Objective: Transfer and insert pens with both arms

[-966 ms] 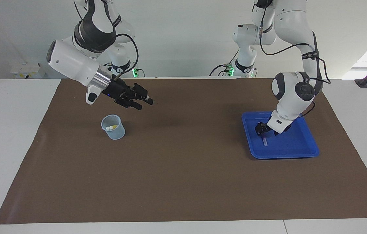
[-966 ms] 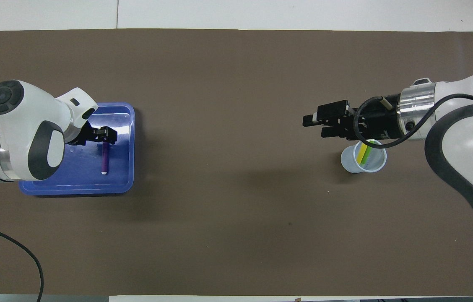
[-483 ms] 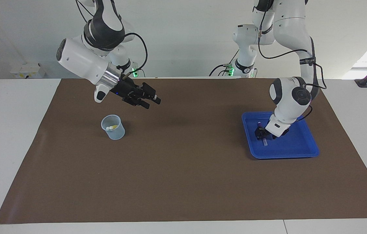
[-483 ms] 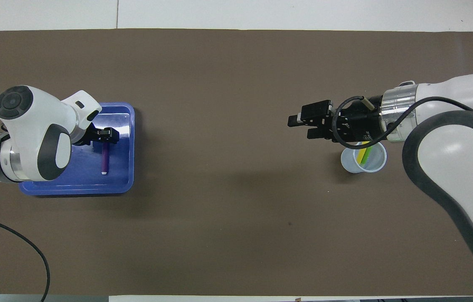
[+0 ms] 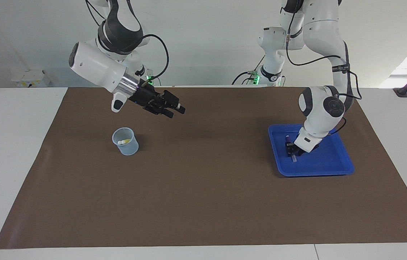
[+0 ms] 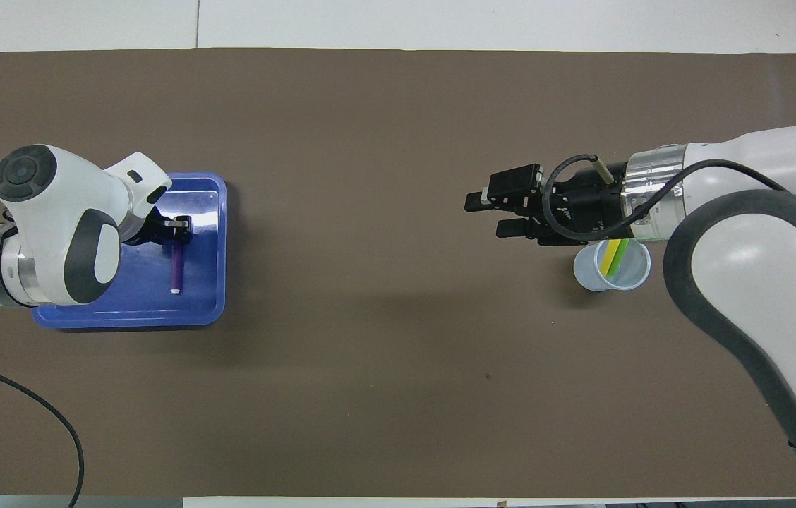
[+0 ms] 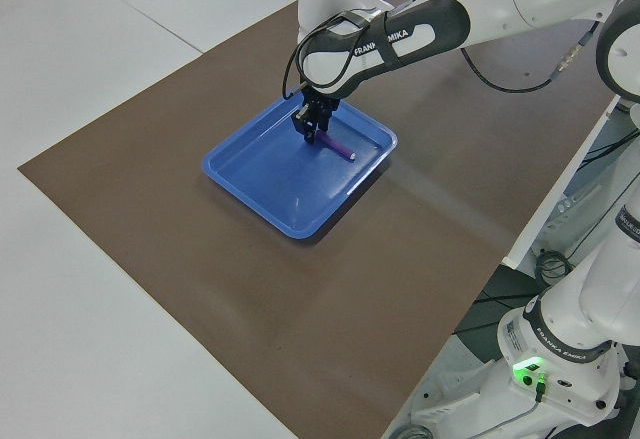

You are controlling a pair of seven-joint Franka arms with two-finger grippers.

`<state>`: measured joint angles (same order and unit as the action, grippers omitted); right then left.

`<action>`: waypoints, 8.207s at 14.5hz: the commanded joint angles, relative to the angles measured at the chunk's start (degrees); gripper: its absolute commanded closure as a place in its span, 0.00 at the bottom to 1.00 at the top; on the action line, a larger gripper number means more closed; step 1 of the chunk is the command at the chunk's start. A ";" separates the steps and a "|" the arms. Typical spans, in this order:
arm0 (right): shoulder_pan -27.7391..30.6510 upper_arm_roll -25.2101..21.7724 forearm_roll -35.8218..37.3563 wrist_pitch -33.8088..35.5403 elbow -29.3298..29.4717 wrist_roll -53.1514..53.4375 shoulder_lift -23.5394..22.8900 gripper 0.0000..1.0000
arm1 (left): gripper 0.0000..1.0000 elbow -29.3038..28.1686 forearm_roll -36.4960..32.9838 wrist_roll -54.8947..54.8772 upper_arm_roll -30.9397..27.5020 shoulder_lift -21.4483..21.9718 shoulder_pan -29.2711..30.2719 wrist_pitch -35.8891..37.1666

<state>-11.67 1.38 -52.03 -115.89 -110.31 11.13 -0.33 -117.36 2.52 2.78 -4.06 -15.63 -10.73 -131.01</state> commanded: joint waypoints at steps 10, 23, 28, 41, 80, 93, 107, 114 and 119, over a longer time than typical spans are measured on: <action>-0.37 0.55 -1.23 -0.74 -0.26 1.43 0.68 0.23 | 1.00 7.54 0.28 0.12 0.20 -0.10 2.81 11.06; -3.62 1.68 -7.02 -7.93 -0.26 10.29 2.35 0.08 | 1.00 27.01 28.05 71.07 1.07 5.08 -5.16 37.68; -10.20 1.87 -7.12 -15.32 -0.26 12.60 2.18 0.00 | 1.00 21.04 33.07 94.13 1.16 8.76 -12.46 25.21; -12.41 1.87 -2.46 -22.01 -1.23 10.58 1.30 0.37 | 1.00 9.43 38.52 107.52 1.34 16.76 -16.78 15.43; -1.45 1.25 28.97 9.33 11.15 -5.71 -0.72 1.00 | 0.00 9.43 38.87 98.73 1.07 17.65 -17.92 14.29; 9.38 1.25 48.69 2.19 -0.33 -34.69 -1.25 1.00 | 0.00 9.43 38.79 97.94 1.07 17.65 -17.39 13.76; 10.26 1.08 48.69 5.05 0.78 -34.69 -0.46 0.00 | 0.00 9.52 23.07 70.12 0.81 17.56 -12.13 21.22; 13.78 0.73 51.04 16.90 5.53 -34.07 1.39 0.00 | 0.00 14.69 7.96 42.52 0.55 16.51 -5.36 32.55; 13.69 0.73 53.78 25.79 12.38 -33.99 1.47 0.00 | 0.00 21.45 -0.41 22.84 -0.42 16.16 -4.21 41.95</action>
<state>1.37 1.67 0.59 -93.29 -100.40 -22.49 1.31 -99.88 4.64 33.75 -3.98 0.82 -15.79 -94.27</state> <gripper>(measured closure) 0.000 0.000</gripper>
